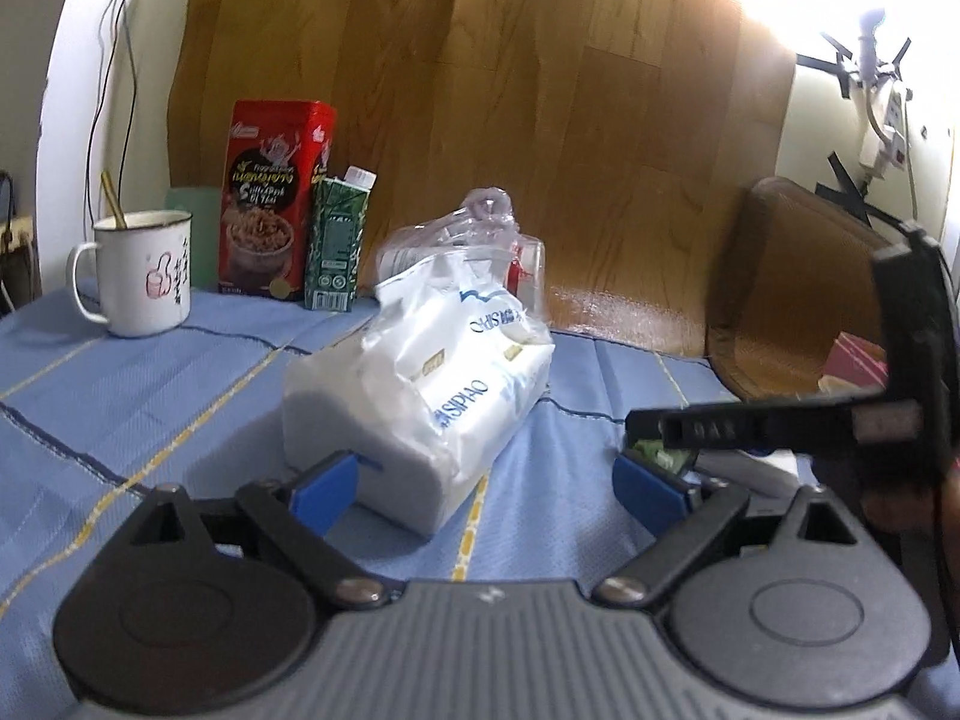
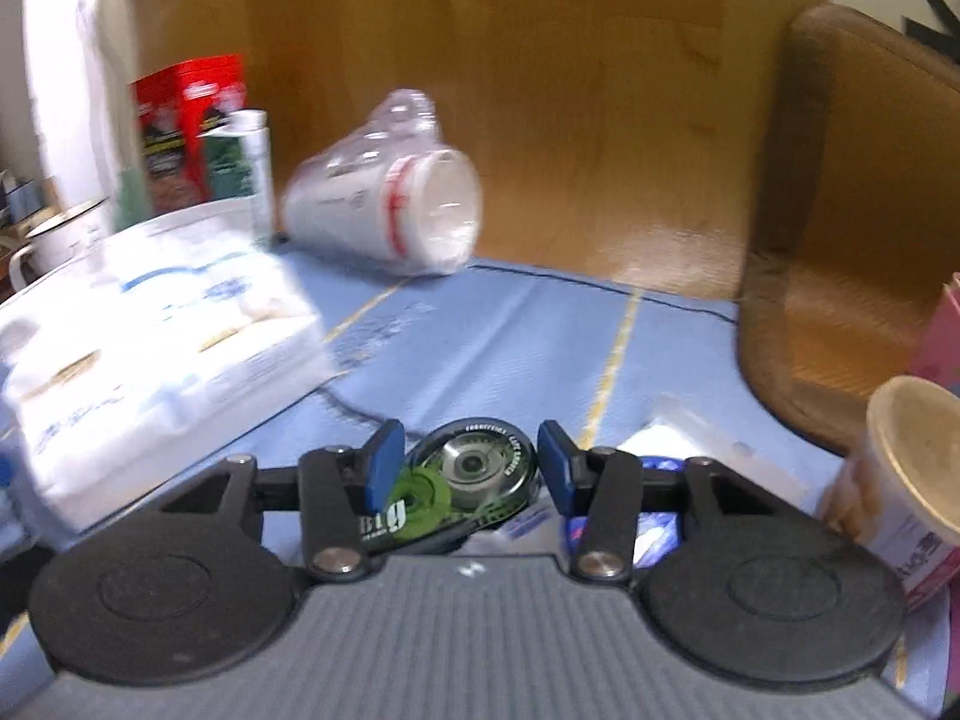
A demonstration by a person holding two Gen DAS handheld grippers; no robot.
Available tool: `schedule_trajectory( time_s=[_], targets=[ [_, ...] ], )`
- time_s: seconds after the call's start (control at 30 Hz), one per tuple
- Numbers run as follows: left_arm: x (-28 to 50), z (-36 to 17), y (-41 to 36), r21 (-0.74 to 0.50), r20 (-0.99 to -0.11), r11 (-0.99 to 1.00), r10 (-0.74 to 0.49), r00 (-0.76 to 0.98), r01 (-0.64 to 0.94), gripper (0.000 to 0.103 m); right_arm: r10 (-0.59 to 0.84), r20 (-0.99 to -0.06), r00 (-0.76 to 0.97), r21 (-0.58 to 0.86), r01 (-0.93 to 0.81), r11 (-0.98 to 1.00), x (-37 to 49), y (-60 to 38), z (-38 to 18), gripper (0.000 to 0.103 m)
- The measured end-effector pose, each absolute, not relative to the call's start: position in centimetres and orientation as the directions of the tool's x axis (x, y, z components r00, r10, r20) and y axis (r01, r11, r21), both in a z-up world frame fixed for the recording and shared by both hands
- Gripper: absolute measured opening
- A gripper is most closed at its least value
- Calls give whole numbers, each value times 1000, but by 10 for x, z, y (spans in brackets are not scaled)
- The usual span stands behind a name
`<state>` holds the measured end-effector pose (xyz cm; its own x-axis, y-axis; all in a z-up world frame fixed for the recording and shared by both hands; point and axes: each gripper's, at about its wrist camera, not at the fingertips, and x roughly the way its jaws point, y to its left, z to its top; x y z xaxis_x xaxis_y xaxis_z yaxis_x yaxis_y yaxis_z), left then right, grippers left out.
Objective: Organize soft objects
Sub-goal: 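Align the open right gripper around the correction-tape roller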
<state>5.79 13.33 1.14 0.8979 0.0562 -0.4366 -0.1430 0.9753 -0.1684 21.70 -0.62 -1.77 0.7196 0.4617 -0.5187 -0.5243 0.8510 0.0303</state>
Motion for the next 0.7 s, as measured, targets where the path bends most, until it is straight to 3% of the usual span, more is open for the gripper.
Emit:
schedule_trajectory(
  time_s=[0.33, 0.53, 0.7],
  targets=[
    [58, 10, 149, -253, -451, 954, 34, 892, -164, 98, 614, -494, 616, 12, -701, 713, 164, -19, -12, 52],
    [59, 9, 153, -274, -460, 945, 32, 888, -176, 98, 594, -426, 682, 93, -620, 779, 132, -45, -5, 72],
    [60, 10, 152, -266, -464, 947, 39, 885, -182, 98, 596, -459, 659, 138, -610, 781, 121, -41, -11, 80]
  ],
)
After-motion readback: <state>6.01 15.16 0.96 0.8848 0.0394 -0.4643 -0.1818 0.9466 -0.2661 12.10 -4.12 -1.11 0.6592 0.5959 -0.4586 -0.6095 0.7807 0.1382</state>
